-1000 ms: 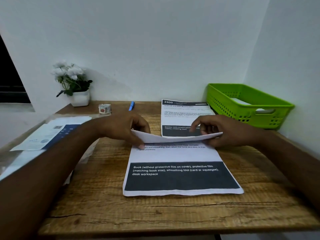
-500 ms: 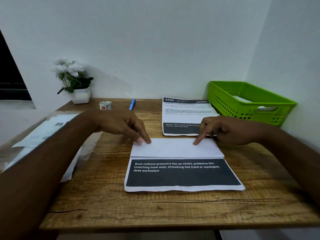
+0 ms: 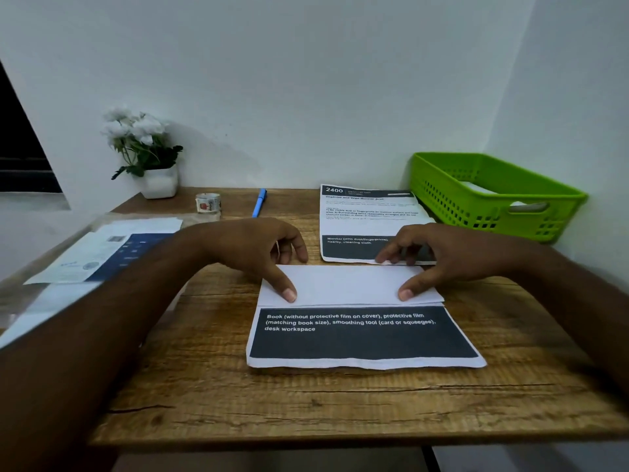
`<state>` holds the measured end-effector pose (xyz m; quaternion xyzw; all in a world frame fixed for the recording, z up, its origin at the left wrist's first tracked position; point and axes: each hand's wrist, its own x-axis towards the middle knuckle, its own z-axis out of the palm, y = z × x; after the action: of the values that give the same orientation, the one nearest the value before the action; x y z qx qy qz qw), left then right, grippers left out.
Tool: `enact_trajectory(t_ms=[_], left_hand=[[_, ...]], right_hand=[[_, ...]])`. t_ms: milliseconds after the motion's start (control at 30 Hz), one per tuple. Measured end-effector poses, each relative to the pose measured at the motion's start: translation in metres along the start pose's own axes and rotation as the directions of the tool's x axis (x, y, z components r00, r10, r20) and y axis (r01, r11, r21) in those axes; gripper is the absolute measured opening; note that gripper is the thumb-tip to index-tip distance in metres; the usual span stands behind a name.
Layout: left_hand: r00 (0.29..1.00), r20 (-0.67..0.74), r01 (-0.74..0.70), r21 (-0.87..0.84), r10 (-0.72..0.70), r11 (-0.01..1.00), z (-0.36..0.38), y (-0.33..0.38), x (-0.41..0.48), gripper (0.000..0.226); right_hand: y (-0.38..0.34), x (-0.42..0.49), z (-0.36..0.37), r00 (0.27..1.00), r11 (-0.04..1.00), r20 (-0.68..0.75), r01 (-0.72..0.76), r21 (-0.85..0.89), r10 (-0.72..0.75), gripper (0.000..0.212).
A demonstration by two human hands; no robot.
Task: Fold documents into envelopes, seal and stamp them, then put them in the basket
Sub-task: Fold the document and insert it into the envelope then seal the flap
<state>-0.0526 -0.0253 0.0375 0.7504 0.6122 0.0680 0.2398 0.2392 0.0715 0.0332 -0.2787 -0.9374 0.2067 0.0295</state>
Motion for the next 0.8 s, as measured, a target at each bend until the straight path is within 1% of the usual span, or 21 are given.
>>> enact_trajectory(t_ms=[133, 233, 333, 433, 533, 600, 667, 800], left_hand=[[1.000, -0.001, 0.007, 0.009, -0.007, 1.000, 0.000, 0.003, -0.001, 0.051], [1.000, -0.014, -0.023, 0.017, 0.023, 1.000, 0.000, 0.004, -0.002, 0.046], [0.998, -0.013, -0.056, -0.025, 0.056, 0.998, 0.001, 0.006, -0.004, 0.041], [0.997, -0.019, -0.077, -0.046, 0.076, 0.996, 0.001, 0.007, -0.005, 0.038], [0.995, -0.062, -0.082, -0.043, 0.079, 0.996, 0.000, 0.007, -0.008, 0.038], [0.990, -0.115, -0.079, -0.028, 0.075, 0.996, -0.002, 0.006, -0.009, 0.044], [0.983, -0.164, -0.083, -0.011, 0.080, 0.996, -0.003, 0.006, -0.010, 0.046], [0.965, -0.243, -0.109, -0.011, 0.103, 0.994, -0.003, 0.005, -0.011, 0.037]], right_hand=[[-0.005, 0.000, -0.001, 1.000, 0.999, -0.001, 0.000, 0.045, 0.000, 0.064], [-0.003, -0.001, -0.002, 1.000, 1.000, -0.009, -0.013, 0.001, 0.013, 0.071], [-0.002, -0.002, -0.001, 1.000, 1.000, -0.003, -0.025, -0.009, 0.025, 0.076], [-0.004, -0.001, 0.000, 1.000, 0.999, -0.028, -0.010, 0.032, 0.011, 0.079], [-0.006, 0.000, 0.000, 0.997, 0.998, -0.074, 0.024, 0.058, -0.020, 0.073], [-0.005, 0.001, 0.000, 0.993, 0.998, -0.113, 0.043, 0.049, -0.037, 0.065], [-0.005, 0.001, 0.000, 0.982, 0.997, -0.181, 0.063, 0.037, -0.056, 0.056], [-0.006, 0.001, -0.001, 0.944, 0.992, -0.312, 0.121, 0.018, -0.109, 0.049]])
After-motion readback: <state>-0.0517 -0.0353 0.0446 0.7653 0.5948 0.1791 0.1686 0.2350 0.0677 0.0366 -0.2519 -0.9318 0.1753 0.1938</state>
